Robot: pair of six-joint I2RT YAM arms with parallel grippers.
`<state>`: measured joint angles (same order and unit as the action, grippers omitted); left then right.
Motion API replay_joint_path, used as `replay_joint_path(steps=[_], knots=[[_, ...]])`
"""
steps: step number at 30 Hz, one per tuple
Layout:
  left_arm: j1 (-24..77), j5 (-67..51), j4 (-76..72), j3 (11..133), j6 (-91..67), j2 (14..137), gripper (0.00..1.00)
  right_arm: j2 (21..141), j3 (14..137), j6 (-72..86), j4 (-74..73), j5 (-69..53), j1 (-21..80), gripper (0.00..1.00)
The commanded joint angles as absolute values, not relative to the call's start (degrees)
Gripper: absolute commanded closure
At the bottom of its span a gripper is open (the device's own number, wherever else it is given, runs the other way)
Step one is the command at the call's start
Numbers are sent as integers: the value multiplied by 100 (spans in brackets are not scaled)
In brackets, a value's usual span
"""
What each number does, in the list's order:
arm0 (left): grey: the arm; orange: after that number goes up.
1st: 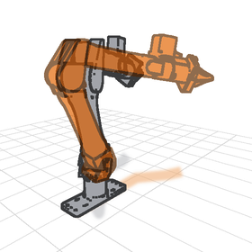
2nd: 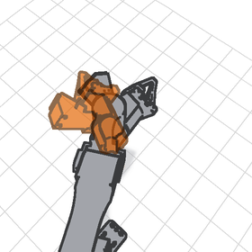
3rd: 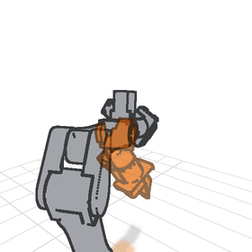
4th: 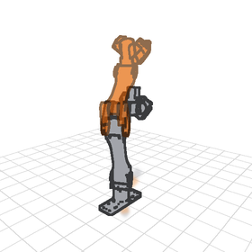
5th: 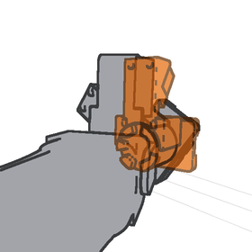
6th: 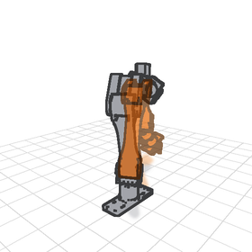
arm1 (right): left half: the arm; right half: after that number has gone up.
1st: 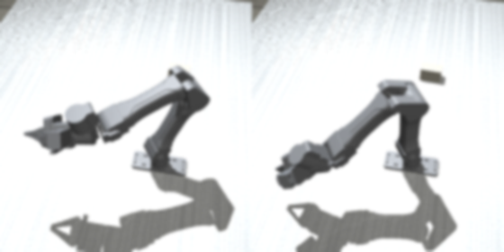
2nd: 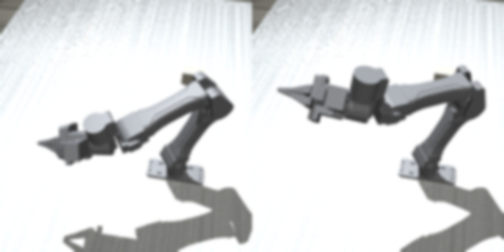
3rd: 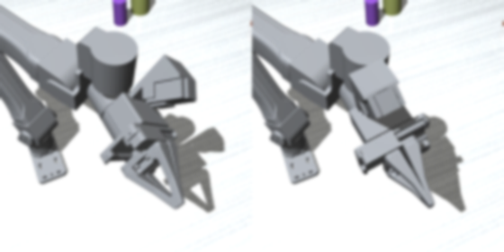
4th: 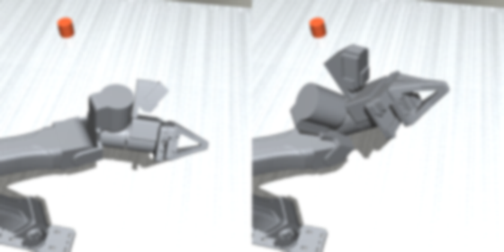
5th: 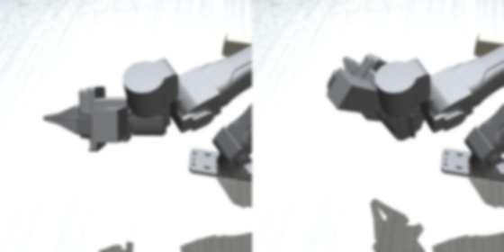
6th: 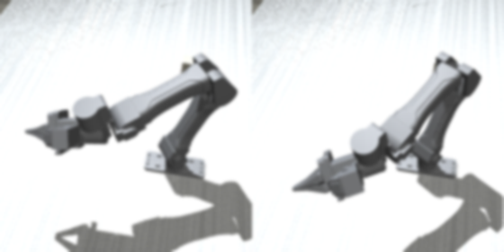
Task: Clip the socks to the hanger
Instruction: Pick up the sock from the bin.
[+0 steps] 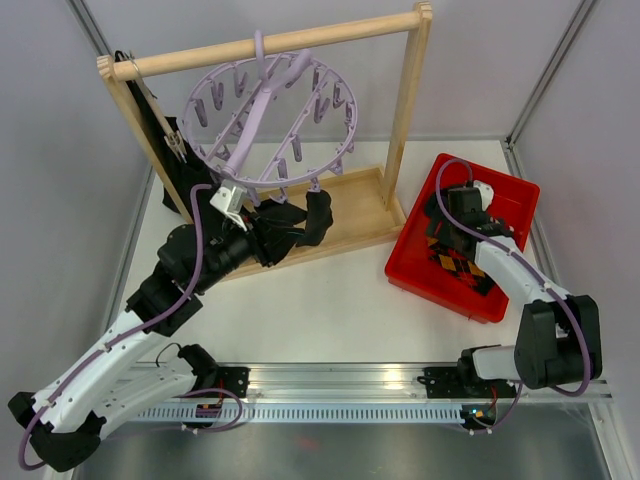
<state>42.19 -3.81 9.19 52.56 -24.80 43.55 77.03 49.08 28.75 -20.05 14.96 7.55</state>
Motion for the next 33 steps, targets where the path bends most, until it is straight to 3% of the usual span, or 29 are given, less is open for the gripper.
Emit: replay_joint_path(steps=[1, 9, 18, 22, 33], knots=[[4210, -650, 976, 5274, -2233, 4324, 54, 7725, 4878, 2909, -1521, 1652, 747, 19], [4210, -721, 1011, 5168, -2162, 4333, 53, 7893, 4579, 3023, -1432, 2346, 712, 25], [4210, -685, 976, 5080, -2109, 4351, 52, 7137, 3841, 3647, -1450, 1960, 361, 27], [4210, -694, 932, 5019, -2136, 4351, 52, 7251, 3780, 3893, -1617, 2206, 159, 28], [4210, -642, 897, 4975, -2136, 4395, 51, 7637, 3533, 4236, -1187, 1495, -395, 29]])
